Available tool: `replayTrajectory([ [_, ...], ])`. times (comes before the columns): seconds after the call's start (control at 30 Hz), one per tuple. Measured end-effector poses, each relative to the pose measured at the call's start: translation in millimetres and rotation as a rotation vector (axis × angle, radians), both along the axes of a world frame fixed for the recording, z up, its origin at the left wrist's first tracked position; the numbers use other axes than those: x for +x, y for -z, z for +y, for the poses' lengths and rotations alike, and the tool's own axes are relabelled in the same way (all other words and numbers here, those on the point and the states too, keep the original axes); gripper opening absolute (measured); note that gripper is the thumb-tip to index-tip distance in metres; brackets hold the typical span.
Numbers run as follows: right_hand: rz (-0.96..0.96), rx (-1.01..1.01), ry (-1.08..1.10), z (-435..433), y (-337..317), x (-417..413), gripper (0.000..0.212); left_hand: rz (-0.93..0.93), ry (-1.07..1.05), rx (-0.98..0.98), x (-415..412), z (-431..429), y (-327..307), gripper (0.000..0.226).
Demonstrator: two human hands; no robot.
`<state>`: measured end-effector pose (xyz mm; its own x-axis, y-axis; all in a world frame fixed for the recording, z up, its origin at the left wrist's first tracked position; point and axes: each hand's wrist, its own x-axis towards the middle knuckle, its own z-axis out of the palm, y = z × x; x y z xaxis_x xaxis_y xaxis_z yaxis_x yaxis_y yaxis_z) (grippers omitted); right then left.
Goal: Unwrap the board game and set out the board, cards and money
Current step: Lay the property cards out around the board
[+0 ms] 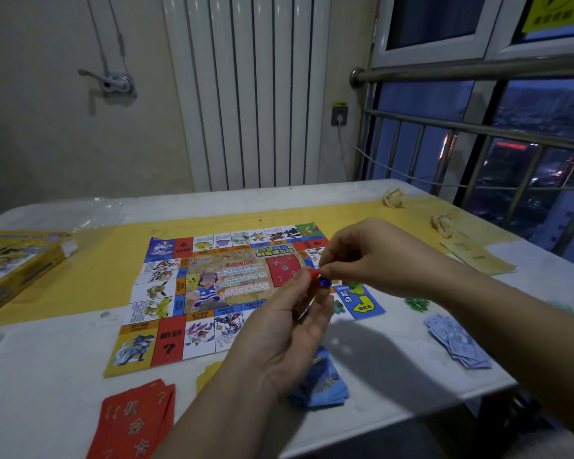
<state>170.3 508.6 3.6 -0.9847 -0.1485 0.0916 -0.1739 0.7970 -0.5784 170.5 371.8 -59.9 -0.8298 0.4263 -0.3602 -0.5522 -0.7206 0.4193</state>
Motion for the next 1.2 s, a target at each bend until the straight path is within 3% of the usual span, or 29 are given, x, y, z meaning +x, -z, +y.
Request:
replayTrajectory([
  [0.2,-0.036,-0.192,0.014,3.4,0.9,5.0,0.006,0.034,-0.025,-0.072,-1.1,7.1,-0.4,0.014],
  [0.4,-0.014,-0.248,0.027,7.3,4.4,10.4,0.006,0.087,0.008,-0.097,1.0,15.0,-4.2,0.010],
  [0.67,-0.040,-0.200,0.059,18.6,3.8,22.5,0.005,0.102,0.042,-0.123,8.7,24.5,-5.5,0.012],
  [0.8,-0.007,-0.190,0.032,21.5,-0.4,30.1,0.017,0.095,0.063,-0.125,9.9,26.4,-8.0,0.010],
  [1.0,0.045,-0.163,0.033,26.2,-0.8,35.7,0.006,0.147,0.168,-0.155,10.7,23.2,-7.8,0.011],
  [1.2,0.031,-0.156,0.037,28.8,-6.2,32.2,0.010,0.104,0.169,-0.151,6.1,21.8,-4.6,0.013],
])
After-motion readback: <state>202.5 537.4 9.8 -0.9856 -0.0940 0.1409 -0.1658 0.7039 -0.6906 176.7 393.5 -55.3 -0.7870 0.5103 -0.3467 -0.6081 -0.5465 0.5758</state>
